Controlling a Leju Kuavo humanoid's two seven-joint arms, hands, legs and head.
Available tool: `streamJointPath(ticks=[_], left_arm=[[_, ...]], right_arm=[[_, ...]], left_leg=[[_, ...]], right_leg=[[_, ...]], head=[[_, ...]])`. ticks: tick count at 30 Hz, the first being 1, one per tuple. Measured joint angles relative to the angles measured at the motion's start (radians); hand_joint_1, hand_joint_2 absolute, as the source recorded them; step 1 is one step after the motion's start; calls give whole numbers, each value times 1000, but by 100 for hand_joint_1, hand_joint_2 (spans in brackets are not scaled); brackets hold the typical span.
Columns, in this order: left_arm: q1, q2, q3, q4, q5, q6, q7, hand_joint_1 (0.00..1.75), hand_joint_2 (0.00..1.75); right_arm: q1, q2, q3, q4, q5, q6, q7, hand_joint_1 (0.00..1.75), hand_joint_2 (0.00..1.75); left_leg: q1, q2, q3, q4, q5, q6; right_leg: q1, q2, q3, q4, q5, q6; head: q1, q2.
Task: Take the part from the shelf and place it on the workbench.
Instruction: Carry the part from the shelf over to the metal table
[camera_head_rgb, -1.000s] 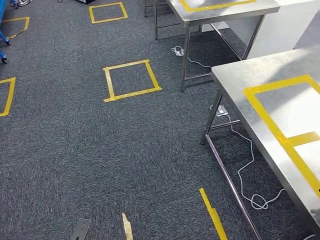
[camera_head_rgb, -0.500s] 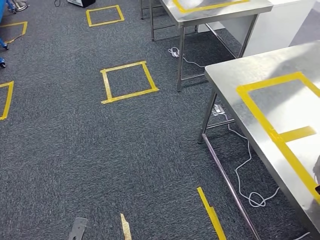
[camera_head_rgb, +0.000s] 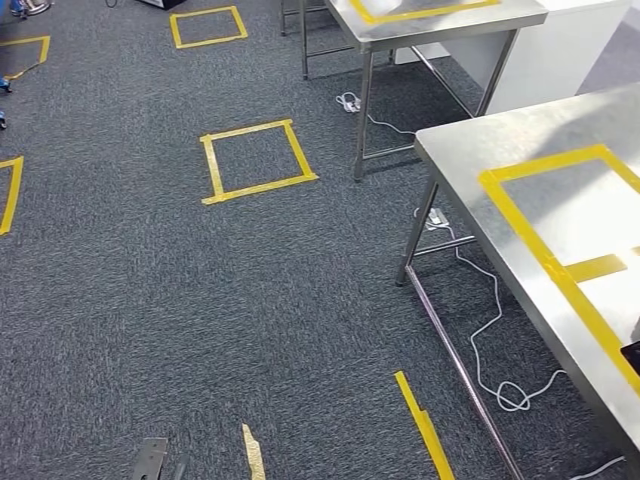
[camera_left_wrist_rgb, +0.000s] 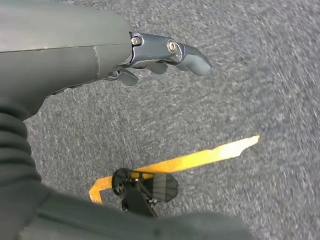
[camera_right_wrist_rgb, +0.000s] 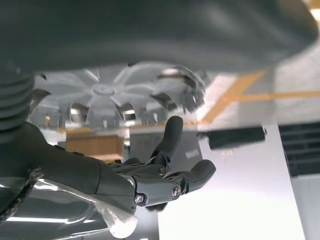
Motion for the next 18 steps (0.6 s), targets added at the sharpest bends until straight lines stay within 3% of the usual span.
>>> streamJointPath(ticks=[2, 4, 5, 6, 7, 9, 11, 15, 17, 18], left_arm=[[-1, -1, 2, 0, 1, 1, 2, 0, 0], [-1, -3, 4, 0, 1, 1, 4, 0, 0], [0, -4, 5, 0, 2, 1, 4, 0, 0], [1, -6, 6, 0, 2, 1, 4, 0, 0], [1, -7, 7, 0, 1, 1, 4, 0, 0], [0, -8, 9, 0, -3, 1, 3, 0, 0], [-3, -10, 9, 0, -7, 1, 1, 0, 0], [-4, -12, 9, 0, -11, 6, -3, 0, 0], [-5, -11, 9, 0, -11, 8, -7, 0, 0], [-5, -10, 9, 0, -11, 9, -9, 0, 0]], right_arm=[[2, 2, 4, -19, -9, -26, 0, 0, 0], [6, 6, 9, -44, -17, -52, -1, 0, 0], [9, 11, 13, -59, -22, -71, -4, 0, 0], [12, 17, 18, -76, -25, -100, -12, 0, 0], [14, 23, 25, -95, -26, -141, -23, 0, 0], [11, 37, 43, -133, -20, -237, -49, 0, 0], [2, 50, 65, -168, -19, -302, -69, 0, 0], [-19, 65, 122, -211, -82, -321, -105, 0, 0], [-42, 70, 155, -228, -127, -309, -123, 0, 0], [-55, 73, 175, -236, -144, -302, -132, 0, 0]], left_leg=[[1, 2, 1, -11, 8, 12], [-2, 2, -1, -11, 10, 15], [-3, 2, -1, -11, 10, 15], [-4, 2, -1, -10, 10, 16], [-5, 2, -1, -10, 10, 15], [-5, 2, 1, -8, 8, 13], [-8, 2, -3, 0, 5, 4], [-7, 2, -12, 13, -1, -15], [-3, 1, -37, 75, -42, -28], [-1, 0, -64, 137, -75, -34]], right_leg=[[-1, -1, -34, 66, -43, 3], [0, -1, -92, 195, -103, 4], [0, -1, -116, 246, -117, 5], [0, -1, -125, 264, -113, 5], [0, -1, -116, 244, -91, 5], [0, -3, -55, 118, -27, 2], [3, -4, 0, 15, 2, -3], [6, -2, 10, -5, 5, -22], [2, -2, 12, -8, 8, -33], [3, -2, 11, -7, 9, -37]], head=[[2, 0], [3, 0], [3, 0], [3, 0], [3, 0], [3, 0], [2, 0], [0, 0], [-4, 0], [-5, 0]])
